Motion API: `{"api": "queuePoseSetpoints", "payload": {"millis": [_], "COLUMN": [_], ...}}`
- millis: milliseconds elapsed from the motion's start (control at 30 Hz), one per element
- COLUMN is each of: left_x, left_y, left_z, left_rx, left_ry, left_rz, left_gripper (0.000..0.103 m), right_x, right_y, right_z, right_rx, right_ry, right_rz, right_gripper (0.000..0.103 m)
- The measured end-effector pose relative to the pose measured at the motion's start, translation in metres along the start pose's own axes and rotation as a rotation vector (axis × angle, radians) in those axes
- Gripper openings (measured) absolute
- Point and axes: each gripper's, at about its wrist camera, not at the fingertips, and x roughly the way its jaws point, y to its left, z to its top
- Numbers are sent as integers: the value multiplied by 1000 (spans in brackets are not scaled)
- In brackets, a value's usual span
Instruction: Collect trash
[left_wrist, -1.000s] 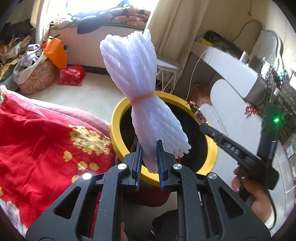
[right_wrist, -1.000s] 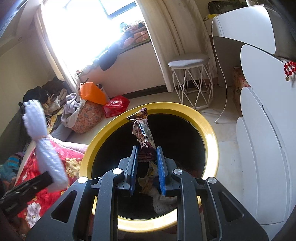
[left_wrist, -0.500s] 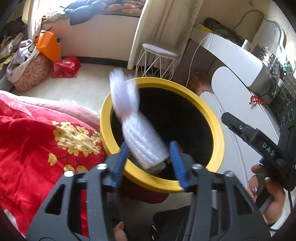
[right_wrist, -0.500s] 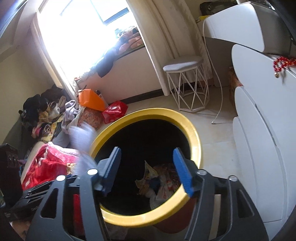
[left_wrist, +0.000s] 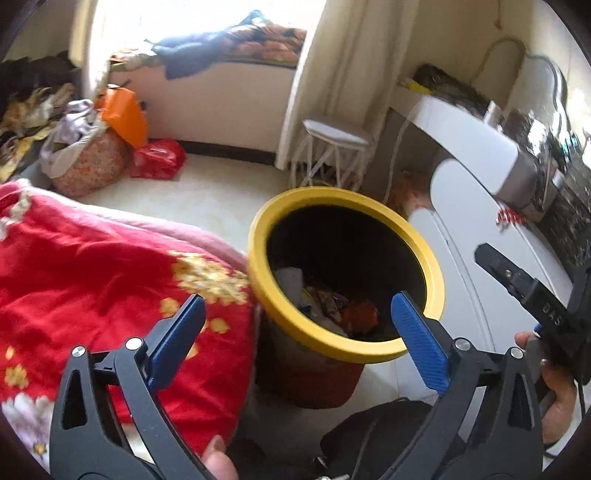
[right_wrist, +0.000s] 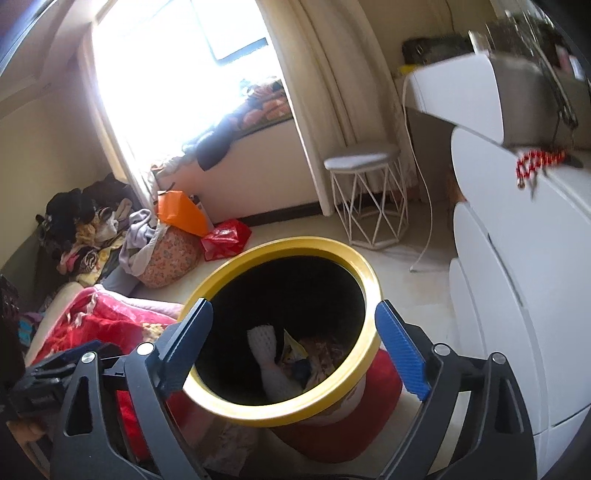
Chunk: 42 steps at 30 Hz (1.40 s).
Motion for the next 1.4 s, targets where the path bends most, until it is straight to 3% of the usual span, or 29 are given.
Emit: {"api": "queuePoseSetpoints", "payload": {"millis": [133, 433, 600, 933, 1100, 1400], "left_x": [-29, -94, -121, -171, -181, -177], "left_y": [14, 41, 52, 53, 55, 59], "left_z": [-6, -31, -46, -85, -91, -95], "left_rx": [-46, -117, -147, -125, -119, -132], "left_ry": [-58, -153, -192, -347, -400, -380], "left_rz": [50, 183, 218, 326, 337, 326], "left_gripper": [93, 92, 93, 93, 93, 93], "right_x": [-17, -49, -66, -115, -123, -123], "right_y": [16, 59, 82, 107, 117, 117], "right_z": [-2, -18, -30, -57, -71, -73], "right_rx": [-48, -169, -234, -271, -341, -351], "right_ry": [-41, -117, -174, -396, -445, -439], "right_rz": [15, 62, 74, 69, 55, 55], "right_gripper": [96, 96, 96, 97, 97, 97]}}
